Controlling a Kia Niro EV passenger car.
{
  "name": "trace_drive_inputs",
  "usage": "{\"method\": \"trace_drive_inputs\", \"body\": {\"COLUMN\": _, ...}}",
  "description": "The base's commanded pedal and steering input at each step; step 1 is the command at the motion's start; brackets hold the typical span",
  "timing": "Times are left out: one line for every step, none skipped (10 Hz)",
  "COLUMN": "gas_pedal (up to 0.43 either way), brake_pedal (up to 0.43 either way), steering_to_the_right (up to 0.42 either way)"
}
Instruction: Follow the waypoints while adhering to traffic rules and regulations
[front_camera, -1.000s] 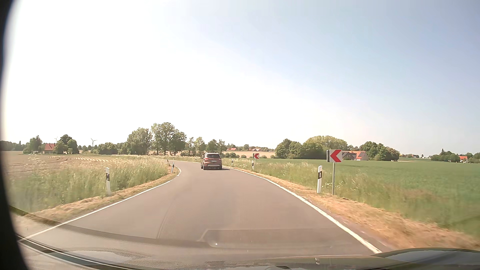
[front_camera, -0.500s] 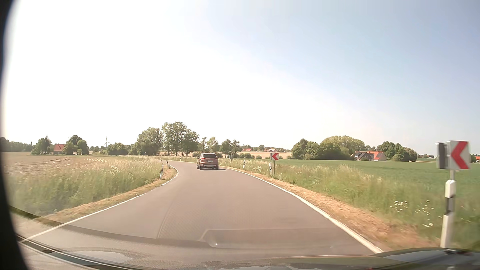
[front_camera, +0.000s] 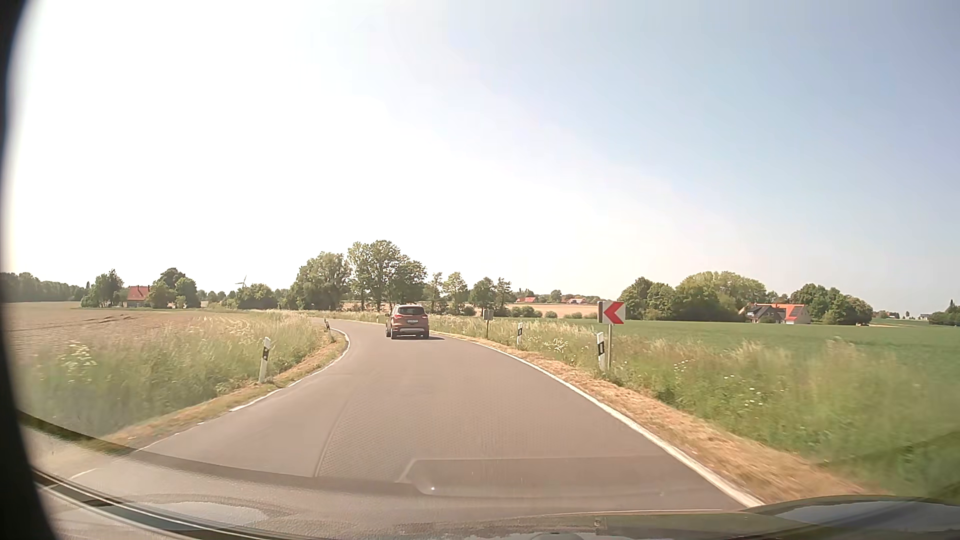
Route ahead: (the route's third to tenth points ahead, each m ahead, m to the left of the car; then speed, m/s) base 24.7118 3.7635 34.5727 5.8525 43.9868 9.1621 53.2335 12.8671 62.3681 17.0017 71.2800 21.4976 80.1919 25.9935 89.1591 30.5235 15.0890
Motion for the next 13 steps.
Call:
{"method": "trace_drive_inputs", "body": {"gas_pedal": 0.157, "brake_pedal": 0.000, "steering_to_the_right": -0.038}}
{"method": "trace_drive_inputs", "body": {"gas_pedal": 0.157, "brake_pedal": 0.000, "steering_to_the_right": -0.040}}
{"method": "trace_drive_inputs", "body": {"gas_pedal": 0.157, "brake_pedal": 0.000, "steering_to_the_right": -0.044}}
{"method": "trace_drive_inputs", "body": {"gas_pedal": 0.157, "brake_pedal": 0.000, "steering_to_the_right": -0.047}}
{"method": "trace_drive_inputs", "body": {"gas_pedal": 0.157, "brake_pedal": 0.000, "steering_to_the_right": -0.049}}
{"method": "trace_drive_inputs", "body": {"gas_pedal": 0.157, "brake_pedal": 0.000, "steering_to_the_right": -0.050}}
{"method": "trace_drive_inputs", "body": {"gas_pedal": 0.157, "brake_pedal": 0.000, "steering_to_the_right": -0.052}}
{"method": "trace_drive_inputs", "body": {"gas_pedal": 0.157, "brake_pedal": 0.000, "steering_to_the_right": -0.052}}
{"method": "trace_drive_inputs", "body": {"gas_pedal": 0.157, "brake_pedal": 0.000, "steering_to_the_right": -0.052}}
{"method": "trace_drive_inputs", "body": {"gas_pedal": 0.157, "brake_pedal": 0.000, "steering_to_the_right": -0.052}}
{"method": "trace_drive_inputs", "body": {"gas_pedal": 0.157, "brake_pedal": 0.000, "steering_to_the_right": -0.052}}
{"method": "trace_drive_inputs", "body": {"gas_pedal": 0.157, "brake_pedal": 0.000, "steering_to_the_right": -0.052}}
{"method": "trace_drive_inputs", "body": {"gas_pedal": 0.157, "brake_pedal": 0.000, "steering_to_the_right": -0.051}}
